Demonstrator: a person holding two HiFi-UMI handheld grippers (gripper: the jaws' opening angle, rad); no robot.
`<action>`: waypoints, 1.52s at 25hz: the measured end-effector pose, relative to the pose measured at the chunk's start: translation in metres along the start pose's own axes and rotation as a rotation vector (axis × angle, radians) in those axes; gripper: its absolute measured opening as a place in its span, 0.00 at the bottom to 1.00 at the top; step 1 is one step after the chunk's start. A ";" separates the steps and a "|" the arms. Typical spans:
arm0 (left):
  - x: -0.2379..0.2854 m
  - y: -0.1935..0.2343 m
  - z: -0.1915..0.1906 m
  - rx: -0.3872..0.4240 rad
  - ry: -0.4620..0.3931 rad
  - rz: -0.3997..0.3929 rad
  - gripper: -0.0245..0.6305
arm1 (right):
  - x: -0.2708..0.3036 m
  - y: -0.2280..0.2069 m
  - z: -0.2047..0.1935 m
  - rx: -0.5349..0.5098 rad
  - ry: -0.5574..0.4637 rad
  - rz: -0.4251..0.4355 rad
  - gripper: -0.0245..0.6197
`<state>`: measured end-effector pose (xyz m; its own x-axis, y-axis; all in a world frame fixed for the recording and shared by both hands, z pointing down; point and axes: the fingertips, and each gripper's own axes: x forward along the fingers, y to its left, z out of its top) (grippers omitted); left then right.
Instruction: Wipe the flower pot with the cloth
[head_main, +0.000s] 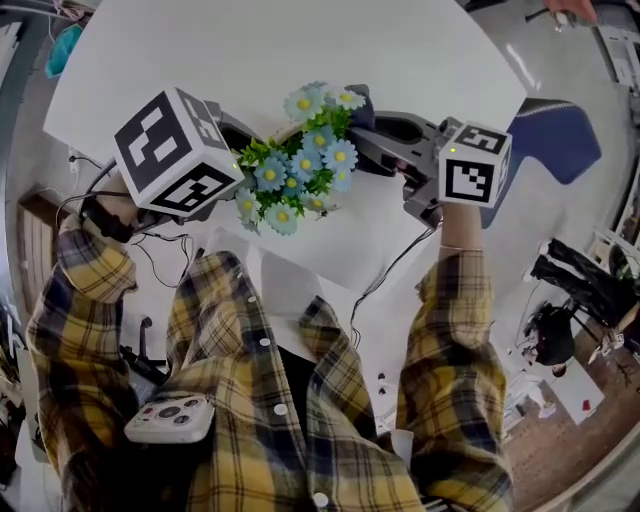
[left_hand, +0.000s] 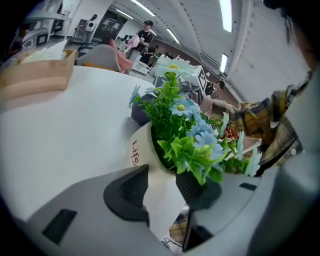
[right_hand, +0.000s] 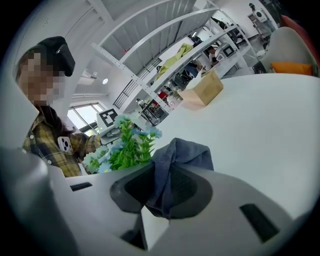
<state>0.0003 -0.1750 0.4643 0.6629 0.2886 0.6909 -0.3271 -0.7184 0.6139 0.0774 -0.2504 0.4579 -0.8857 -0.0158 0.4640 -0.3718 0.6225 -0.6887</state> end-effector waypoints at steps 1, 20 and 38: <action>-0.001 0.000 0.001 0.019 0.016 -0.003 0.28 | 0.004 0.000 0.005 -0.008 0.009 0.004 0.14; 0.019 -0.004 0.011 0.332 0.249 -0.132 0.28 | 0.023 0.003 -0.007 -0.032 0.273 0.207 0.14; 0.031 -0.048 -0.007 0.546 0.354 -0.148 0.28 | 0.034 0.054 -0.047 -0.049 0.350 0.270 0.14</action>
<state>0.0317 -0.1278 0.4588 0.3831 0.5324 0.7549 0.2004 -0.8456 0.4947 0.0400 -0.1808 0.4633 -0.7989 0.4127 0.4375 -0.1192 0.6044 -0.7877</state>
